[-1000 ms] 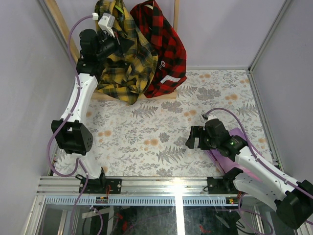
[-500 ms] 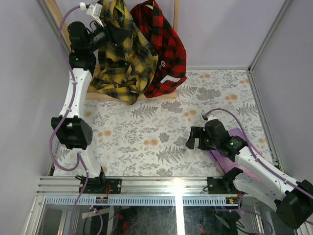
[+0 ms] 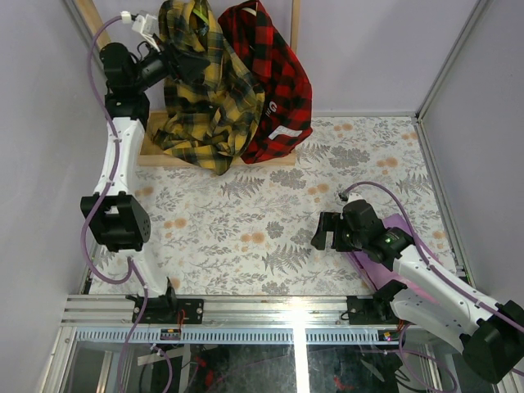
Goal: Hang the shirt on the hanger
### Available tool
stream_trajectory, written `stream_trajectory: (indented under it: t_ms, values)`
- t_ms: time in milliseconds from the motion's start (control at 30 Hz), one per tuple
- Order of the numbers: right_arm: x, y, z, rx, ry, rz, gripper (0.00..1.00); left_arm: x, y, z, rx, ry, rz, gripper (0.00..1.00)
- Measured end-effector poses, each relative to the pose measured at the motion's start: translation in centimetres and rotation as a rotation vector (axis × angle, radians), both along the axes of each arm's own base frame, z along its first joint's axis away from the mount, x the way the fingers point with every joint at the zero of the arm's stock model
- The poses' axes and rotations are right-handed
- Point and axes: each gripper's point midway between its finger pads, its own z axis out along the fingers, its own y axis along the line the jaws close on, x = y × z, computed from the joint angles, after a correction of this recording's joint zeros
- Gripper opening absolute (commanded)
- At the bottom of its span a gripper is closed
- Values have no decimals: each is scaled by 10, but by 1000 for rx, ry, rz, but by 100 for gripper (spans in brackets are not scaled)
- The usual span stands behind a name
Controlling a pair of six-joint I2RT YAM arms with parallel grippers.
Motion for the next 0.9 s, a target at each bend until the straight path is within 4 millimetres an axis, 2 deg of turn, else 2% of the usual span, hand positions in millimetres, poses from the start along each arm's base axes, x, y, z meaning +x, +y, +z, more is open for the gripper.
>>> stream_trajectory:
  t_ms: [100, 200, 367, 667, 900]
  values:
    - [0, 0, 0, -1, 1, 0, 97, 1, 17, 6, -22, -10, 17, 64]
    - [0, 0, -2, -5, 7, 1, 97, -5, 23, 16, -44, -35, -7, 65]
    - [0, 0, -3, -8, 12, 1, 97, -14, 11, 24, -75, -67, -119, 65]
    - [-1, 1, -3, -4, 15, 5, 97, -11, -5, 10, -58, -51, -165, 65]
    - [-1, 1, -3, -3, 15, 5, 97, -6, -21, -1, -50, -30, -185, 58]
